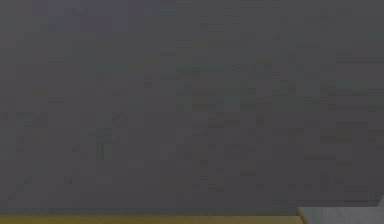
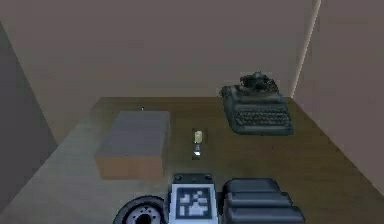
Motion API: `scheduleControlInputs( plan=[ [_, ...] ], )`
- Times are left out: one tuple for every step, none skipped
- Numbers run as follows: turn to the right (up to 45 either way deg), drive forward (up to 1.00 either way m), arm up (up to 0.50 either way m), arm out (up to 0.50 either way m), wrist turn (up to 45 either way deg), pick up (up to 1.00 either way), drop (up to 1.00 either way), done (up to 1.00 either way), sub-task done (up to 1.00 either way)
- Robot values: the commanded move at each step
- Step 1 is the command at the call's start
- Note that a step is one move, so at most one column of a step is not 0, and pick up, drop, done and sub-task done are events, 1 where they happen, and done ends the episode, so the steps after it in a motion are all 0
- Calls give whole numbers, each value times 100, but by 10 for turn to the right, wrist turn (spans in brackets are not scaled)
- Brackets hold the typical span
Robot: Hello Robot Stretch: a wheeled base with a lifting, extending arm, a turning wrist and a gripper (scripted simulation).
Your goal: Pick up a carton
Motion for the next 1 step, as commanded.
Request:
scheduleControlInputs(
  plan=[
    [0,0,0,32,0,0,0,0,0]
  ],
)
